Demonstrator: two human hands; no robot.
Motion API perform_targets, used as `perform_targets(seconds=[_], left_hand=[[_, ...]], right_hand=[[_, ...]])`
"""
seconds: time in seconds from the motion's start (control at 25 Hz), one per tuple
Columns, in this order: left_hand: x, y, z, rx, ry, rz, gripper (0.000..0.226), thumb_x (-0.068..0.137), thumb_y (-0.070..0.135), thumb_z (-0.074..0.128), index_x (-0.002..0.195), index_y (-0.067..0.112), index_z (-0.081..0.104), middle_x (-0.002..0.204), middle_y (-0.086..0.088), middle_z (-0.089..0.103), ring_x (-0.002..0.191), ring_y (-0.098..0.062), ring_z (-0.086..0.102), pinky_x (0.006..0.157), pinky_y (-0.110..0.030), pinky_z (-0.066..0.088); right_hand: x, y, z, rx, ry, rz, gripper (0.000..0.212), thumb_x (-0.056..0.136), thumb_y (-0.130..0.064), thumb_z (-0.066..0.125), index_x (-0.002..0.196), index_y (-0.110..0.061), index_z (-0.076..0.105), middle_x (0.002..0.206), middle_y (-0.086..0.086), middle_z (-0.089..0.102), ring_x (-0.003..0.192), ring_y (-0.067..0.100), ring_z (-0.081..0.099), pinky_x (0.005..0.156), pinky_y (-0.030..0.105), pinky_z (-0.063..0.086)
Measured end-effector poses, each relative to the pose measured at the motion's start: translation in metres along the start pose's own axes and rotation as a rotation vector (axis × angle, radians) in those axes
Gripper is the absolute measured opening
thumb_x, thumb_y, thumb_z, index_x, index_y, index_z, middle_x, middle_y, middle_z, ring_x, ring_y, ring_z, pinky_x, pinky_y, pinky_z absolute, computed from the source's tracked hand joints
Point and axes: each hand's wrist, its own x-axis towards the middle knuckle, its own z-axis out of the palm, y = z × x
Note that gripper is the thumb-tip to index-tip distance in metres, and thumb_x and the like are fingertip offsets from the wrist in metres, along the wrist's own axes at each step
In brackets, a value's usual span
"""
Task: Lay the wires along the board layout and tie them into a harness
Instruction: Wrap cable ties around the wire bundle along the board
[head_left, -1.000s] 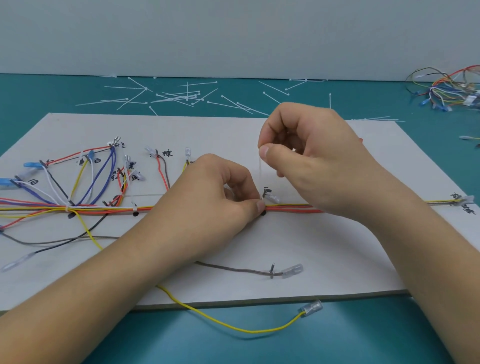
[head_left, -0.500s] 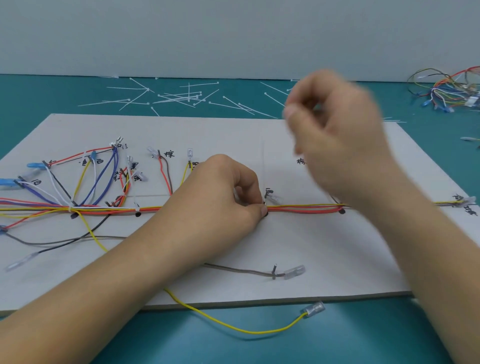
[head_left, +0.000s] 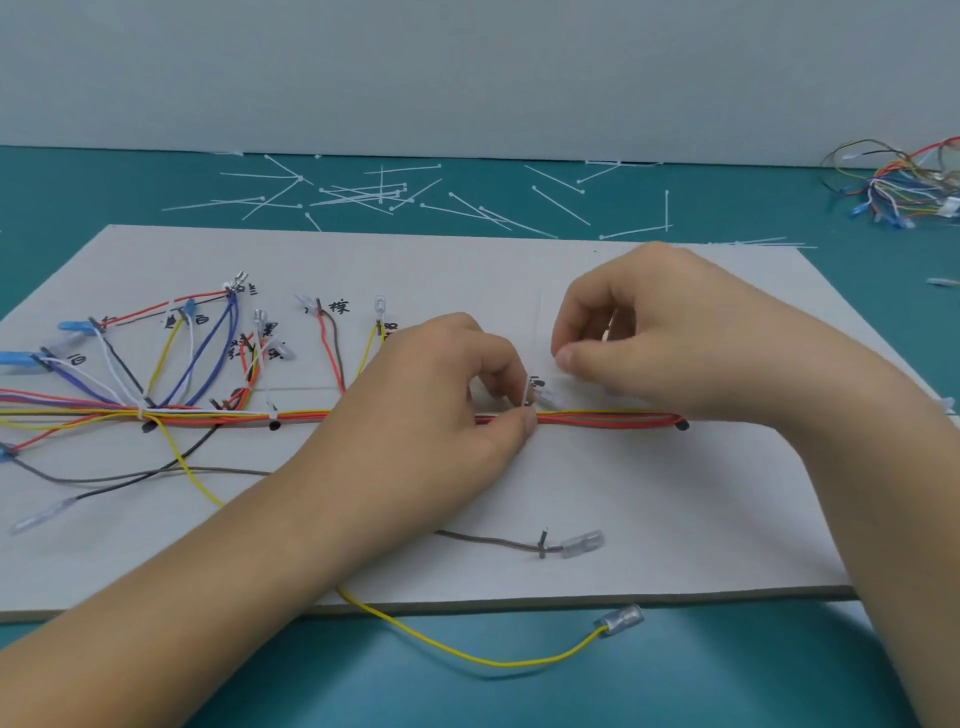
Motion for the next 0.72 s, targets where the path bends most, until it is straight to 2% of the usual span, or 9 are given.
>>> perform_targets(seconds=[0.08,0.12,0.28,0.4,0.6,0.72], left_hand=[[-0.002,0.001,0.002,0.034,0.028,0.065,0.010,0.084,0.020,0.076,0.078,0.026,0.072,0.085,0.009,0.060,0.062,0.003,0.050,0.064,-0.018,0.035],[-0.003,0.001,0.003,0.049,0.033,0.090,0.010,0.084,0.017,0.076,0.078,0.024,0.072,0.085,0.008,0.059,0.061,0.004,0.049,0.064,-0.017,0.035],[-0.004,0.000,0.003,0.103,0.039,0.124,0.006,0.087,0.019,0.075,0.083,0.025,0.074,0.089,0.009,0.060,0.064,0.007,0.048,0.062,-0.011,0.030],[-0.004,0.000,0.004,0.151,0.035,0.139,0.005,0.089,0.022,0.073,0.090,0.026,0.075,0.090,0.011,0.058,0.065,0.006,0.047,0.062,-0.012,0.030],[-0.003,0.001,0.003,0.137,0.016,0.121,0.007,0.092,0.025,0.070,0.085,0.027,0.071,0.086,0.012,0.055,0.068,0.006,0.047,0.064,-0.013,0.032],[-0.001,0.002,0.003,0.151,0.021,0.113,0.011,0.092,0.025,0.070,0.081,0.025,0.069,0.084,0.011,0.055,0.065,0.002,0.047,0.062,-0.013,0.032]], right_hand=[[-0.004,-0.001,-0.001,-0.026,-0.122,0.022,0.014,0.085,-0.022,0.067,0.076,-0.030,0.074,0.063,-0.024,0.066,0.050,-0.004,0.059,0.040,0.019,0.044],[-0.005,0.001,-0.005,-0.054,-0.126,0.049,0.014,0.085,-0.023,0.067,0.078,-0.033,0.074,0.064,-0.024,0.067,0.050,-0.004,0.060,0.042,0.024,0.046],[0.002,0.020,-0.022,-0.117,0.085,0.238,0.020,0.085,-0.015,0.062,0.075,-0.030,0.073,0.069,-0.012,0.071,0.058,0.007,0.065,0.055,0.023,0.043],[0.004,0.032,-0.023,-0.139,0.070,0.363,0.014,0.084,-0.019,0.068,0.074,-0.027,0.074,0.071,-0.006,0.072,0.072,0.018,0.067,0.058,0.025,0.041],[0.006,0.031,-0.019,-0.098,0.126,0.369,0.014,0.080,-0.027,0.081,0.068,-0.023,0.077,0.062,-0.003,0.072,0.062,0.016,0.066,0.054,0.022,0.041],[0.010,0.027,-0.010,-0.122,0.170,0.344,0.015,0.083,-0.022,0.077,0.068,-0.021,0.075,0.066,0.002,0.071,0.057,0.016,0.064,0.049,0.020,0.040]])
